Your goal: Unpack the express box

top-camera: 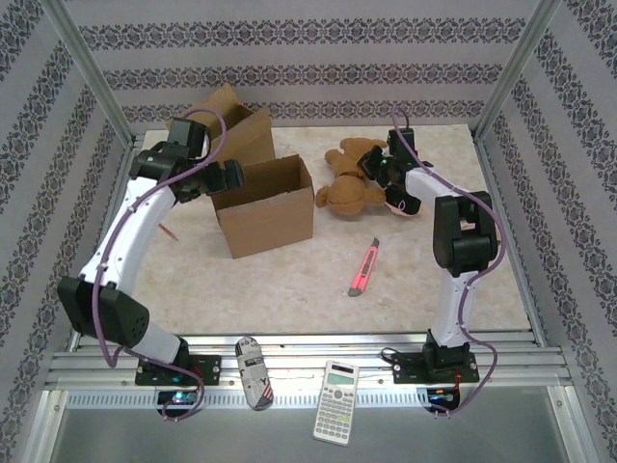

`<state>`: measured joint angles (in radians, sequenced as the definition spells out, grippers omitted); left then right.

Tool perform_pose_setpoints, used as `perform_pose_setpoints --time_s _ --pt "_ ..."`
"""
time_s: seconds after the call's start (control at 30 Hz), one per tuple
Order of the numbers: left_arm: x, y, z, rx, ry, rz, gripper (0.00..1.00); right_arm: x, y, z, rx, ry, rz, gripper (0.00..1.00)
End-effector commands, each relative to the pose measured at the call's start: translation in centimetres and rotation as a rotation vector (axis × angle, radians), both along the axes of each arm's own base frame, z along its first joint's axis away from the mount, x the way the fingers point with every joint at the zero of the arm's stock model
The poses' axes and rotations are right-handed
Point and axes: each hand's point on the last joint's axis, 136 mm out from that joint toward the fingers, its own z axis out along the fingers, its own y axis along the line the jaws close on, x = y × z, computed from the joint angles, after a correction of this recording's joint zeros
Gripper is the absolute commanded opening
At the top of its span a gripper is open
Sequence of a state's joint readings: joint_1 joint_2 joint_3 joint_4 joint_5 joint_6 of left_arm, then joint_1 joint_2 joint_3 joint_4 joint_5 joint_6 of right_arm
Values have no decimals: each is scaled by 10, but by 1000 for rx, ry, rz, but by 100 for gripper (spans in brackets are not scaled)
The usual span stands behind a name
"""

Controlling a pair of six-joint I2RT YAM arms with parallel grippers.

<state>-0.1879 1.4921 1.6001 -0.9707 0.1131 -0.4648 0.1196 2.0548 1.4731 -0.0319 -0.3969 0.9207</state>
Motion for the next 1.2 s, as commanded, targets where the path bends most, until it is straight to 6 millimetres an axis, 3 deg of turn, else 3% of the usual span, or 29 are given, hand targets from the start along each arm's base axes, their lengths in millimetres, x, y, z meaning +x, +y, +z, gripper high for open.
perform_pose_setpoints --time_s 0.0,0.17,0.4,0.57,0.8,0.97,1.17 --pt "-3 0 33 -16 -143 -33 99 8 -1 -3 16 -6 3 16" --pt "-16 2 43 -24 -212 -40 100 6 -2 -5 10 0 9 43" --pt "-27 3 45 -16 -230 -64 100 1 -4 9 -11 -14 13 65" --pt "-28 8 42 9 -238 -54 100 -5 -6 28 -24 -35 26 98" --pt "-27 16 41 46 -275 -38 100 -23 -15 65 -61 -83 35 98" --pt "-23 38 37 66 -287 25 100 -43 -19 97 -92 -132 55 98" --pt "-13 70 24 89 -359 127 100 -81 -32 138 -171 -234 62 98"
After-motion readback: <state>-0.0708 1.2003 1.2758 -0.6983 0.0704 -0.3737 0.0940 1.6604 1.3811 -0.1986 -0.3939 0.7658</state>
